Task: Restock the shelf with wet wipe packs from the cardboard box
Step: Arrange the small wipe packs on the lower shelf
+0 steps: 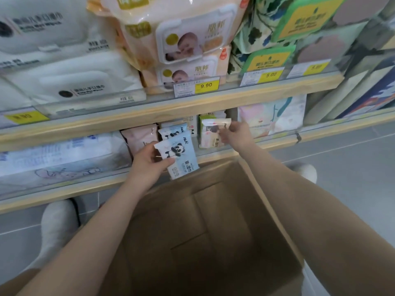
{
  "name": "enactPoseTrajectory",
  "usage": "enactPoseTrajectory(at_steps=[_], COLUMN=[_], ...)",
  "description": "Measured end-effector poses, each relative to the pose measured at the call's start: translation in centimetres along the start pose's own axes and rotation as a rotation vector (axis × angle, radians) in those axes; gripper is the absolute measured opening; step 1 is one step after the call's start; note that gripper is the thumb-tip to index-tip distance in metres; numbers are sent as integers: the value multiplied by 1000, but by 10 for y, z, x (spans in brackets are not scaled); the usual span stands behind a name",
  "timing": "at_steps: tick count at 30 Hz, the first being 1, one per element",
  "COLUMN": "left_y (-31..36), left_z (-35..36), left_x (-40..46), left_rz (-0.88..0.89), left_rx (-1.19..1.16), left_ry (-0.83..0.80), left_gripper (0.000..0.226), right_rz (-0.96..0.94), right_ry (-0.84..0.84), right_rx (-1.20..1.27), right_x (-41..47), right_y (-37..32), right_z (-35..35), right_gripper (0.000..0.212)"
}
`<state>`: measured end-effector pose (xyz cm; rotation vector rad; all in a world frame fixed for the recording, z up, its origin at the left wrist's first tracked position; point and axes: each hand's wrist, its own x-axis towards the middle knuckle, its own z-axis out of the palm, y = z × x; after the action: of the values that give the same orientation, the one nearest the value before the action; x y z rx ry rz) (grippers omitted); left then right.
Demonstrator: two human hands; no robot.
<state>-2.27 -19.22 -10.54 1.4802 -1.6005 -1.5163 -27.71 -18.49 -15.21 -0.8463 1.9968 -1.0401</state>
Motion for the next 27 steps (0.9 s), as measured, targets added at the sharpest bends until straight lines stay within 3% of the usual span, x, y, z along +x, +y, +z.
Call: enactPoseTrajectory(at_steps=[3,6,10,12,18,20,22,27], left_y=[-1,3,19,27,26,14,2,-18], left_z=[7,18,39,50,56,54,57,74], left_x=[8,11,8,5,15,22,27,33], left_rz=[-3,8,56,84,68,32,9,-12], left_rx=[4,7,7,22,-47,-27,6,113], left_ry=[-1,-5,-67,-96,36,33,10,-85], left_gripper=[31,34,30,29,35,34,35,45], right_rz=[1,-124,-227,-222,-315,-309,-255,-125], right_ry=[23,70,-169,-202,-37,2,7,23], right_rx=[-57,-158,-161,-164,-201,-244,-275,-480], right_x=[-9,-39,-84,-90,-64,-46,-29,-5], right_y=[0,-4,-10,-10,-16,-13,-7,4], right_z=[5,1,-9,-14,-22,-16,-7,10], right_gripper=[37,29,41,29,4,34,48,35])
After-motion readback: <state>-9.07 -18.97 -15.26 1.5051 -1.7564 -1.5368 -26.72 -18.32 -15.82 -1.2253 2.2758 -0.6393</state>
